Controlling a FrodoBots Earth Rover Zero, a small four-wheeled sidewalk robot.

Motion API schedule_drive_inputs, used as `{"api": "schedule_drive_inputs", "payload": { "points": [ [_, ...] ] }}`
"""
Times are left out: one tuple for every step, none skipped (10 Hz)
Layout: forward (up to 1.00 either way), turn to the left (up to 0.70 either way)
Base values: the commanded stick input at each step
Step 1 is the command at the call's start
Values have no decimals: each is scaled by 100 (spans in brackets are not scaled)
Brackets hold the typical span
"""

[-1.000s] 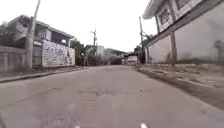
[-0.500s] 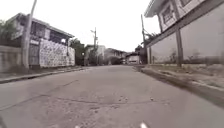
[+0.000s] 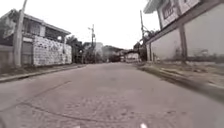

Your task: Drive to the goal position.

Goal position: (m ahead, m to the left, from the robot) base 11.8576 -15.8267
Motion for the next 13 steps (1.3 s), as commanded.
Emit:
{"api": "schedule_drive_inputs", "payload": {
  "points": [
    [100, -18],
    [100, -15],
    [100, -12],
    [100, -9],
    [100, -6],
    [100, -3],
    [100, 0],
    [100, 0],
    [100, 0],
    [100, 0],
    [100, 0],
    [100, 0],
    [100, 0]
  ]
}}
